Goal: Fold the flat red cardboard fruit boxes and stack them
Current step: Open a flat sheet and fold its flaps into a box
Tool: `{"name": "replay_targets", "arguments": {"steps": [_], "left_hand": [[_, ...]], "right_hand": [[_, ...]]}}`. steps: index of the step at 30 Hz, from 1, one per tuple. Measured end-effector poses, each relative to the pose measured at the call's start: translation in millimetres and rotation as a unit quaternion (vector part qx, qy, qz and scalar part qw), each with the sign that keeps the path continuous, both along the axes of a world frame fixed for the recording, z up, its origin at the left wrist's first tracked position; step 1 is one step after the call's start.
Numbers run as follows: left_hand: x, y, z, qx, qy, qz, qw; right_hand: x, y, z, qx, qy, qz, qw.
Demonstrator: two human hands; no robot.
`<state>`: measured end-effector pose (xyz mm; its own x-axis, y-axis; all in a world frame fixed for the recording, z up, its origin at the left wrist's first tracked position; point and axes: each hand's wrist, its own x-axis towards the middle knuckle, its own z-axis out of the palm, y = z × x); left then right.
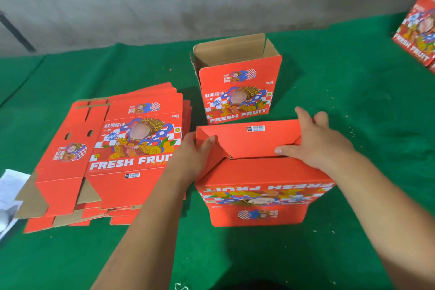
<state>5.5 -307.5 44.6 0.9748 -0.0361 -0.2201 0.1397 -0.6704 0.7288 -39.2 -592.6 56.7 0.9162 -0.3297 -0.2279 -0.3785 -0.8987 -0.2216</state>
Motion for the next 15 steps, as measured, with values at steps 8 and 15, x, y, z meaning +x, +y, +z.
{"name": "replay_targets", "arguments": {"steps": [8, 15], "left_hand": [[-0.9, -8.0, -14.6, 0.000, -0.103, 0.025, 0.994], [-9.2, -28.9, -8.1, 0.236, -0.268, -0.145, 0.923]], "right_hand": [[5.9, -42.6, -11.9, 0.184, 0.006, 0.095, 0.978], [1.6, -17.7, -18.1, 0.050, -0.038, 0.036, 0.997]]}}
